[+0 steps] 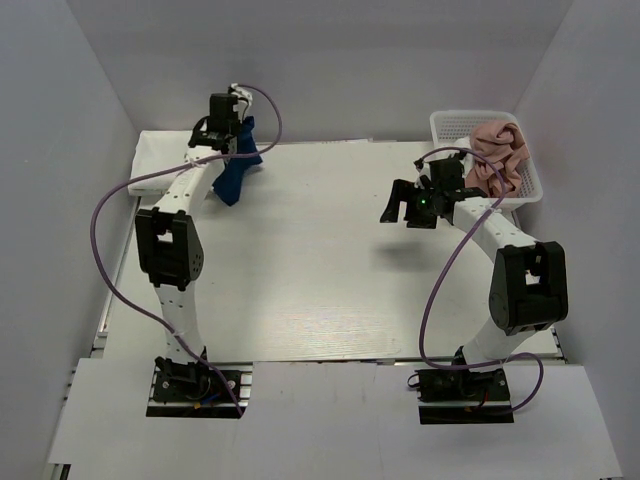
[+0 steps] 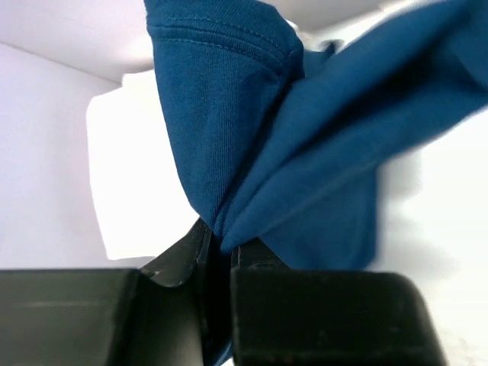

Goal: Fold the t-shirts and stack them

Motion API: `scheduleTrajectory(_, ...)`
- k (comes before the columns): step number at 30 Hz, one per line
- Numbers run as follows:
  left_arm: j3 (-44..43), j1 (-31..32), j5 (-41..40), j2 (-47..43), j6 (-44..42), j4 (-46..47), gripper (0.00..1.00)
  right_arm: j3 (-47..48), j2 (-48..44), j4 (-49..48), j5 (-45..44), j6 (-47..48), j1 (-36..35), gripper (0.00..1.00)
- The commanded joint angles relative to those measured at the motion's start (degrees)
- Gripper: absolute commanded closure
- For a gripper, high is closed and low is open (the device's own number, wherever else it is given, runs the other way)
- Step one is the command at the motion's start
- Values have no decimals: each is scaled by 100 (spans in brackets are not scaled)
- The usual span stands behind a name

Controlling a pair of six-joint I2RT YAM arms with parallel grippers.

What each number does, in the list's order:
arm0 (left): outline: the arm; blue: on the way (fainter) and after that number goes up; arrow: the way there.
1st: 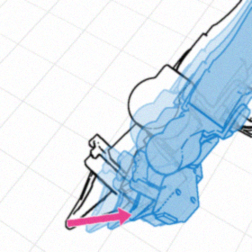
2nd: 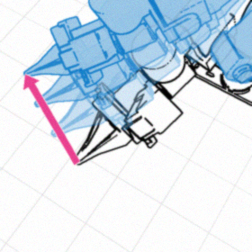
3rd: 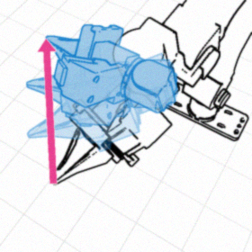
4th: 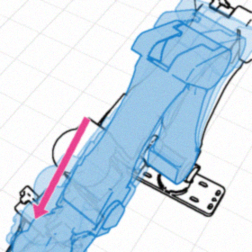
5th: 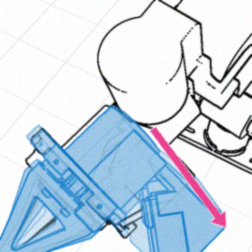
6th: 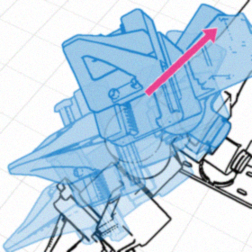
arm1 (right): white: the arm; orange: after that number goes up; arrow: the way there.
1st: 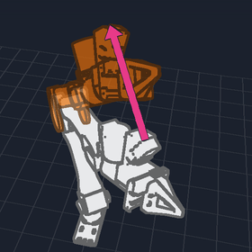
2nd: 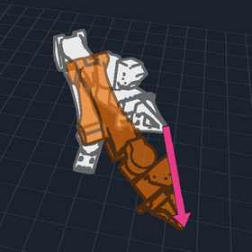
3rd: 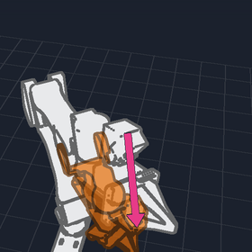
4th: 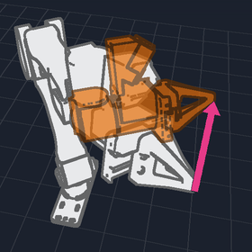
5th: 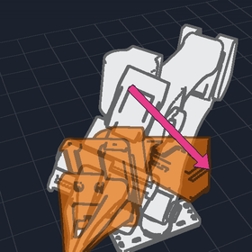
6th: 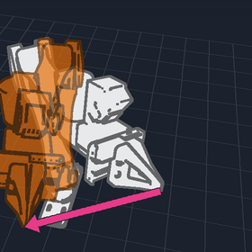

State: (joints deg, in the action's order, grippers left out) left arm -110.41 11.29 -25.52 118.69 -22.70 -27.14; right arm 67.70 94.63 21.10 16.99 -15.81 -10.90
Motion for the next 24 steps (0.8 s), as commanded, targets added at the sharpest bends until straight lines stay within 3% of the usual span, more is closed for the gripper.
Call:
scheduleTrajectory(1, -498, -214, -59, -154, -138, 94, 100, 94, -138, 61, -29, 113, -35, 10)
scheduleTrajectory(13, -1667, -768, 609, -39, 55, -327, 100, 85, -199, 17, -3, 52, -35, 10)
scheduleTrajectory(24, -1404, -1269, 961, 338, 397, -249, 100, 278, 2, 113, -47, 8, -35, 10)
